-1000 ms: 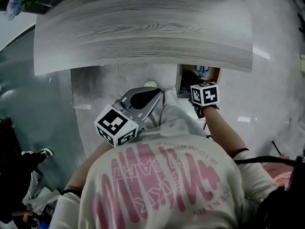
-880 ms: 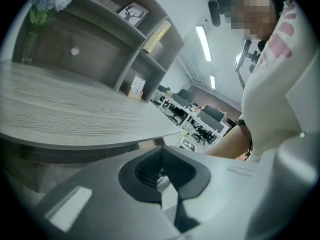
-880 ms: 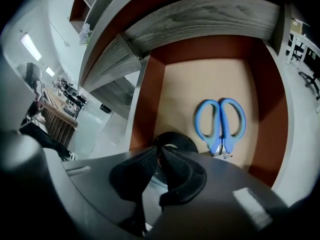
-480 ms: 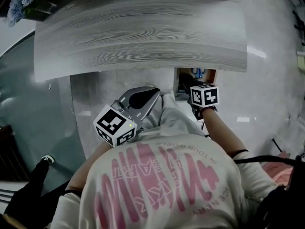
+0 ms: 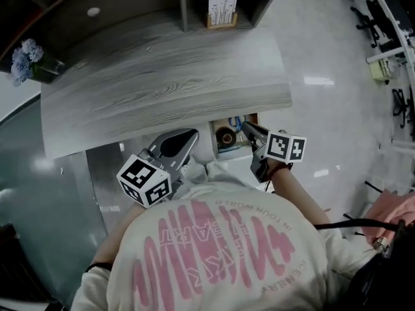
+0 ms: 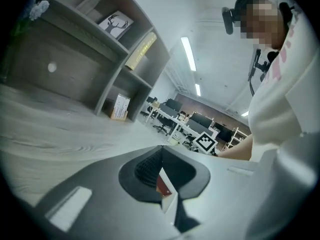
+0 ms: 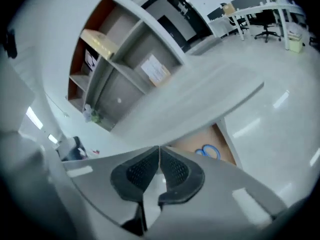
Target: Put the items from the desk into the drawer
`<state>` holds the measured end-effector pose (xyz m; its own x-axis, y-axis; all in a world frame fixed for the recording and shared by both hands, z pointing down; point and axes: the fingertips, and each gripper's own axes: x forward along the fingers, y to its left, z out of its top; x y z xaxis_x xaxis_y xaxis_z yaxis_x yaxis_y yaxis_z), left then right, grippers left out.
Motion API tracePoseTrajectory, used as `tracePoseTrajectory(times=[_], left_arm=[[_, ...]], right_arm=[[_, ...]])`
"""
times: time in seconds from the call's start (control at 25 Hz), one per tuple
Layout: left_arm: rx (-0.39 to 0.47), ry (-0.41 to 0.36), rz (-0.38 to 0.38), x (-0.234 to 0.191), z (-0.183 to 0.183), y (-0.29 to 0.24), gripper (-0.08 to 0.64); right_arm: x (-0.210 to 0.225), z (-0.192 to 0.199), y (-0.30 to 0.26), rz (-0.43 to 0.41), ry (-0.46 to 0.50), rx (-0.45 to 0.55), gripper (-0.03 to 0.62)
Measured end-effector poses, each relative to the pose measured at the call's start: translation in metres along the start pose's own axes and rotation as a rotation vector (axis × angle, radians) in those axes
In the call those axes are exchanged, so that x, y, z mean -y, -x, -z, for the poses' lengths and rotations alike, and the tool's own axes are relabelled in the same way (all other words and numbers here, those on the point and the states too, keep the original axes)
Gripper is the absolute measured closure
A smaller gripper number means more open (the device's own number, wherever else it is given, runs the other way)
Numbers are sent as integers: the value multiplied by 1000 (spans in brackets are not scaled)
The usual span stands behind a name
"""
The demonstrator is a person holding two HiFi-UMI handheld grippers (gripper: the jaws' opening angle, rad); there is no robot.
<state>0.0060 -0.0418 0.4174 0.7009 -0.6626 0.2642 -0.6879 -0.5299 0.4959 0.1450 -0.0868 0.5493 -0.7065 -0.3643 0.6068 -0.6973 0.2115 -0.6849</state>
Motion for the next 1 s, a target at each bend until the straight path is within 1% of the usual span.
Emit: tracePoseTrajectory(times=[0.08,0.16,0.28,0.36,0.44,0.48,0.52,0.56,0.6,0.68,0.8,0.92,1.0], left_arm=[[40,-24,30,3,-24,-5,540],[64,-57,69,9,-45,-10,540],[89,-82,110,28,-65,-11,540],[113,-103,139,40,-78,-12,540],[128,-135,163,49,-90,-14,540],[133,-151,168,52,-95,-13,540],[139,-164,167,54,-100,-12,540],[147,-173,161,54,-106,-10,540],[158,-178,151,52,-112,-7,540],[173,-188,123,45,-121,-1,540],[180,-204,66,33,-133,10,540],[195,-221,1,18,-145,23,540],[220,-220,-28,10,-153,31,540]], right_arm=[[-26,-45,21,-84,-28,129,578],[-56,-94,43,-179,-34,266,578],[-107,-148,82,-328,2,405,581],[-142,-177,113,-458,40,501,594],[-178,-200,147,-624,79,608,597],[-194,-205,162,-690,101,647,597],[-207,-207,174,-732,128,667,597],[-217,-206,180,-744,163,668,597],[-224,-203,183,-727,207,656,597],[-228,-194,180,-631,311,624,594],[-220,-179,168,-478,444,570,589],[-202,-170,151,-355,513,510,589],[-196,-166,143,-330,523,481,589]])
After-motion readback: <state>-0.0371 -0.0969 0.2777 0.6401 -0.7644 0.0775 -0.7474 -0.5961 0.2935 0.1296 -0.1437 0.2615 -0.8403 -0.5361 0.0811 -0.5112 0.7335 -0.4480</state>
